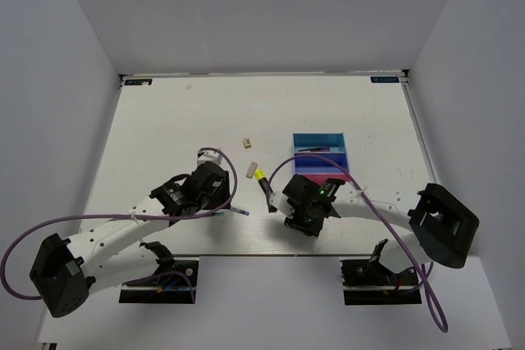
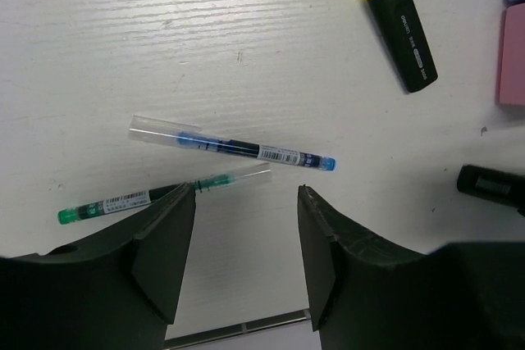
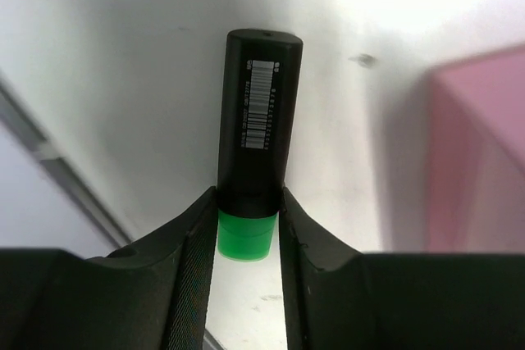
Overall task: Sort the stationery into containers
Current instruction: Pick up the pen from the center of the board, then place the pen in the storage box.
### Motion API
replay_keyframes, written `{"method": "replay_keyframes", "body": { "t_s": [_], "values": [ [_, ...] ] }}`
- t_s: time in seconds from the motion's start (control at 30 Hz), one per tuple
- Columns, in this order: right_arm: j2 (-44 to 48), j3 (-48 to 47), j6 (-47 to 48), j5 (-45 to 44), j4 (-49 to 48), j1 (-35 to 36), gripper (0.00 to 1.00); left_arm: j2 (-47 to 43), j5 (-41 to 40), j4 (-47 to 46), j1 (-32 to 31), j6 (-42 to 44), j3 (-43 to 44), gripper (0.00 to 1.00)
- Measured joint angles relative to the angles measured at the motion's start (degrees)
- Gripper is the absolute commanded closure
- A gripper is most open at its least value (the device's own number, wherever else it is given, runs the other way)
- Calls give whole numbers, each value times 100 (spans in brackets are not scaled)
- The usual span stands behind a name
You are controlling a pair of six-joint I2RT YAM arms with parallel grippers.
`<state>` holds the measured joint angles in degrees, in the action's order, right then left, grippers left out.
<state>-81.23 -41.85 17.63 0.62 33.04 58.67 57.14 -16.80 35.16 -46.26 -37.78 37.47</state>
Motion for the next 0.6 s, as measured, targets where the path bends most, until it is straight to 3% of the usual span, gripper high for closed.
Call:
{"method": "replay_keyframes", "body": {
  "t_s": [0.2,0.33,0.43,0.6],
  "values": [
    [785,-125,332,820,485,7,100,684,232,-136,-149,81,254,39],
    [1565,-975,540,758,750,-17,100,1412,293,-184,-317,127,761,42],
    [1759,-1513,686,144,680,-61,100,1821,284,-254,-378,2,1134,44],
    [1878,-1281,1397,-1829,105,-326,100,2448,260,-236,-387,-498,1685,44]
  ]
}}
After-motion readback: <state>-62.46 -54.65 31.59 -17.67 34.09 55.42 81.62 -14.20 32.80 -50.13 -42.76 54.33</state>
